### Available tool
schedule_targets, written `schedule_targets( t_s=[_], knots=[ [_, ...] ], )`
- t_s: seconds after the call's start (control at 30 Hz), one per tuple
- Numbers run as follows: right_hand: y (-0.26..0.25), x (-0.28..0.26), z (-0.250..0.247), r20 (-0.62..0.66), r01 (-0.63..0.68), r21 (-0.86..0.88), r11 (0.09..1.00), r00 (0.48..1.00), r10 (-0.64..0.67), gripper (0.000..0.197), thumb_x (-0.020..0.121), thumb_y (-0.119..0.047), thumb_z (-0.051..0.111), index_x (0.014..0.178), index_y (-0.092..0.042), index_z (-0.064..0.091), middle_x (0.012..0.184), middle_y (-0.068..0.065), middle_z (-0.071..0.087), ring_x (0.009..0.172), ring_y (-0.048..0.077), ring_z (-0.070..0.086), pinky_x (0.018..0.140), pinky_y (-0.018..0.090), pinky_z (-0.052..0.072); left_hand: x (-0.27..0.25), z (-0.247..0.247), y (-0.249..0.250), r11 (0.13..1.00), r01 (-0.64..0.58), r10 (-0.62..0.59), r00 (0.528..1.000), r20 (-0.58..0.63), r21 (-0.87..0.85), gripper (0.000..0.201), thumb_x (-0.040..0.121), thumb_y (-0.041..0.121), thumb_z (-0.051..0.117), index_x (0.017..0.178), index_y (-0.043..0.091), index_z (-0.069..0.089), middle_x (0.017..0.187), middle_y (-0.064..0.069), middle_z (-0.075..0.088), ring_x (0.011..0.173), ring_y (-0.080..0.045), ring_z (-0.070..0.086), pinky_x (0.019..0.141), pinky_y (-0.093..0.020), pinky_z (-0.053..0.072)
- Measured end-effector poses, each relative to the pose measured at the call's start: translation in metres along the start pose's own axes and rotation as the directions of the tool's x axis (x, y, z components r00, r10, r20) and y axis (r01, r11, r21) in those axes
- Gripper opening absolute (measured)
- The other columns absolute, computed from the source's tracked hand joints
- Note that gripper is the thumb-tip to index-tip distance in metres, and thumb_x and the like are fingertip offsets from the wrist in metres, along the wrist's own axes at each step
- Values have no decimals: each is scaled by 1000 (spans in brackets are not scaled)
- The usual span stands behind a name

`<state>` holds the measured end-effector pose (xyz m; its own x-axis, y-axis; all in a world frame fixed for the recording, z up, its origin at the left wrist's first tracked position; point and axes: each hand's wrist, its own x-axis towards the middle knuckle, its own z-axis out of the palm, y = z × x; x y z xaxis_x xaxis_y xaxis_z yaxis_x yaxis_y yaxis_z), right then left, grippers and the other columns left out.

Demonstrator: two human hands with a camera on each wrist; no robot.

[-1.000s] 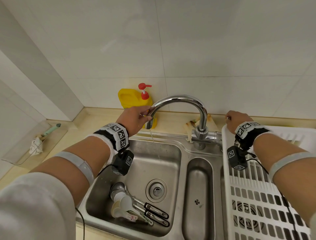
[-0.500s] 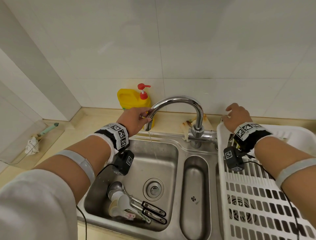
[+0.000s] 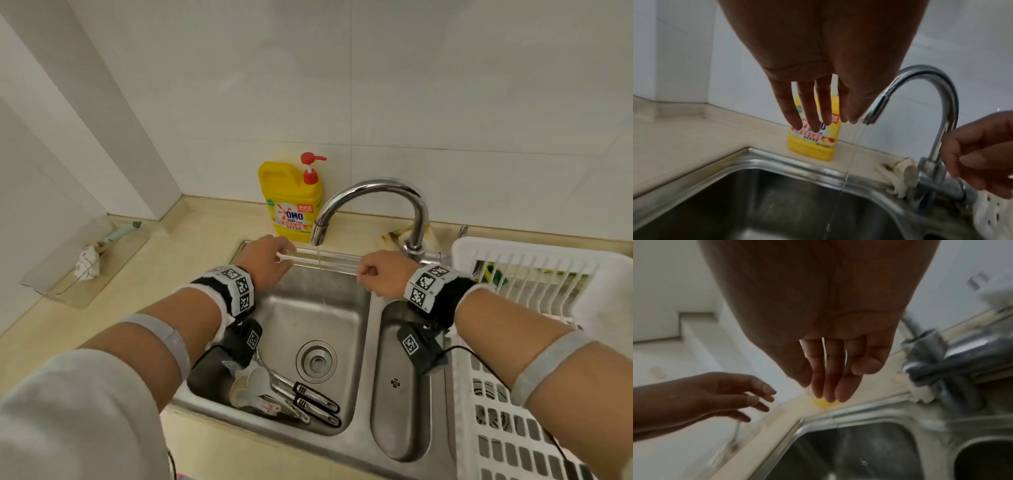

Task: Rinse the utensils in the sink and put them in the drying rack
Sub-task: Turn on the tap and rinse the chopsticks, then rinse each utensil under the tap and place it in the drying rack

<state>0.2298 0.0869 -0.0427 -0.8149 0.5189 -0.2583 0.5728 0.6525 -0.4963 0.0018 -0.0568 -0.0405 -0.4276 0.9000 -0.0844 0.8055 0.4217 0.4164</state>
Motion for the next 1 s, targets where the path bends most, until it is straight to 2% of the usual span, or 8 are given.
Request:
schedule_targets(
  t_s=[0.1, 0.17, 0.33, 0.47, 0.57, 0.73, 0.87, 1.0],
  knots=[
    [-28, 12, 43, 129, 92, -90, 992, 988, -80, 20, 94, -27, 56, 101, -17, 72, 100, -2, 70, 92, 17, 63, 87, 33, 51, -20, 12, -35, 993, 24, -36, 994, 106, 112, 19, 93, 25, 59, 108, 18, 69, 108, 0, 65, 101, -21, 63, 95, -38, 51],
    [-41, 24, 76, 230, 121, -98, 988, 968, -96, 18, 93, -27, 60, 102, -18, 72, 97, -5, 67, 90, 16, 61, 82, 27, 48, -34, 22, -60, 985, 33, -66, 979, 195, 166, 18, 93, 27, 56, 105, 24, 69, 107, 5, 64, 100, -18, 63, 94, -37, 52],
    [-62, 58, 161, 456, 119, -127, 985, 888, -48, 14, 86, -25, 66, 97, -21, 73, 92, -8, 67, 86, 14, 61, 77, 24, 46, -55, 46, -121, 968, 14, -104, 931, 349, 252, 22, 94, 29, 50, 108, 32, 67, 109, 3, 64, 101, -20, 63, 92, -37, 53],
    [-61, 90, 228, 559, 80, -183, 980, 828, 37, 10, 79, -34, 70, 87, -30, 73, 84, -11, 69, 85, 15, 68, 82, 28, 56, -56, 61, -156, 970, -43, -46, 934, 355, 239, 21, 97, 30, 49, 110, 32, 65, 110, 5, 63, 98, -18, 62, 84, -33, 52],
    [-61, 104, 268, 612, 51, -196, 979, 787, 82, 14, 82, -32, 71, 95, -28, 74, 95, -5, 73, 91, 18, 69, 78, 25, 53, -53, 70, -172, 975, -93, 20, 942, 334, 202, 23, 98, 28, 47, 112, 29, 65, 112, 7, 63, 99, -17, 61, 77, -28, 46],
    [-61, 123, 318, 661, 77, -287, 955, 738, 139, 17, 82, -32, 67, 95, -27, 75, 96, 0, 74, 89, 23, 70, 76, 29, 55, -50, 78, -189, 977, -145, 91, 948, 306, 156, 24, 98, 29, 46, 112, 29, 65, 109, 7, 63, 99, -16, 61, 78, -36, 53],
    [-62, 128, 337, 673, 120, -323, 939, 727, 139, 12, 82, -34, 66, 83, -23, 69, 88, 2, 70, 81, 25, 68, 71, 29, 54, -49, 78, -196, 983, -141, 102, 953, 286, 118, 23, 97, 29, 48, 109, 27, 67, 106, 7, 63, 96, -15, 60, 78, -35, 53],
    [-62, 130, 344, 667, 144, -331, 933, 735, 123, 16, 81, -38, 70, 82, -24, 63, 88, 5, 70, 78, 25, 68, 66, 28, 51, -50, 77, -202, 988, -118, 85, 955, 285, 103, 23, 97, 29, 49, 111, 25, 67, 106, 6, 63, 94, -15, 60, 78, -35, 53]
  ],
)
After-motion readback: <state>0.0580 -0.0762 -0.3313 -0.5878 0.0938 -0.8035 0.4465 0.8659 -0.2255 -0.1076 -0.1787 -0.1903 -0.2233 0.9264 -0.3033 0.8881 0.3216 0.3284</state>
